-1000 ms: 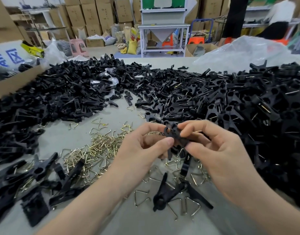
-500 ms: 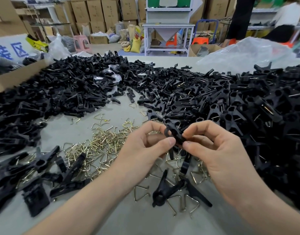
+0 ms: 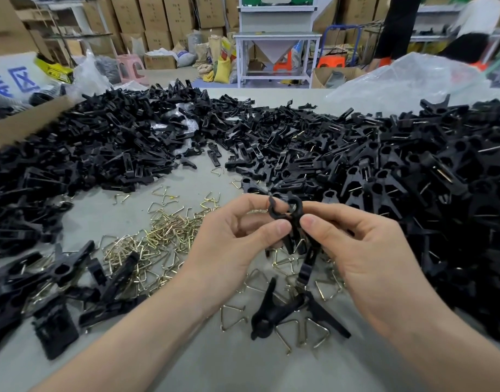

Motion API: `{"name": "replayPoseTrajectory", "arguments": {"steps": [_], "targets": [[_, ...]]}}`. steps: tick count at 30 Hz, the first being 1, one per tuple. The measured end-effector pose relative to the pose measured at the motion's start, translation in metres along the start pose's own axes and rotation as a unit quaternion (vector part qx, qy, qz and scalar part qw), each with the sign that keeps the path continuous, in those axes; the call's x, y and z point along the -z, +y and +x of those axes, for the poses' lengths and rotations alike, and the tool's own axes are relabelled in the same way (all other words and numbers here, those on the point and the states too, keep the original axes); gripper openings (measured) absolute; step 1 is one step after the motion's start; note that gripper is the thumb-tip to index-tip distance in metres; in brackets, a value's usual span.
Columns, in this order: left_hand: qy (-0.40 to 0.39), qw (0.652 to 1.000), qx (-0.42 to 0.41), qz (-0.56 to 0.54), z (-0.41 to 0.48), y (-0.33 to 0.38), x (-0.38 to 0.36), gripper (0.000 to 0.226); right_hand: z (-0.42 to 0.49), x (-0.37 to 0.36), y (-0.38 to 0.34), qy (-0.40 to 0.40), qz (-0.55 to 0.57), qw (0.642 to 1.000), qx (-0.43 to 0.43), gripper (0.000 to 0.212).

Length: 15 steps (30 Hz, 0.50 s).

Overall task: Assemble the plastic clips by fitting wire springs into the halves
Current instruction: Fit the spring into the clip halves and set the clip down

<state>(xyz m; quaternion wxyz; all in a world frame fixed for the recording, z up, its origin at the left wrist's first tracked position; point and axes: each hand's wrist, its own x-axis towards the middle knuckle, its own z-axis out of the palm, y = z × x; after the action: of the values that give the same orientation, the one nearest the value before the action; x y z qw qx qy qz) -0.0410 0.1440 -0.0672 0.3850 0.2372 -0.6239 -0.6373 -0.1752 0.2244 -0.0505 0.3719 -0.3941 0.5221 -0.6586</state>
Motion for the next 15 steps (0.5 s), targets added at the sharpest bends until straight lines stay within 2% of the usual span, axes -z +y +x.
{"name": "replayPoseTrajectory", "arguments": {"steps": [7,15], "targets": [[0.010,0.999,-0.012,0.041,-0.0004,0.0028,0.0002,0.026,0.0004,-0.0014,0.0031,0.002,0.008,1.000,-0.018,0.023],[0.008,0.999,0.007,0.038,-0.0020,0.0058,-0.0018,0.030,0.0029,0.0057,0.0030,-0.065,0.037,0.995,-0.066,0.023]]}}
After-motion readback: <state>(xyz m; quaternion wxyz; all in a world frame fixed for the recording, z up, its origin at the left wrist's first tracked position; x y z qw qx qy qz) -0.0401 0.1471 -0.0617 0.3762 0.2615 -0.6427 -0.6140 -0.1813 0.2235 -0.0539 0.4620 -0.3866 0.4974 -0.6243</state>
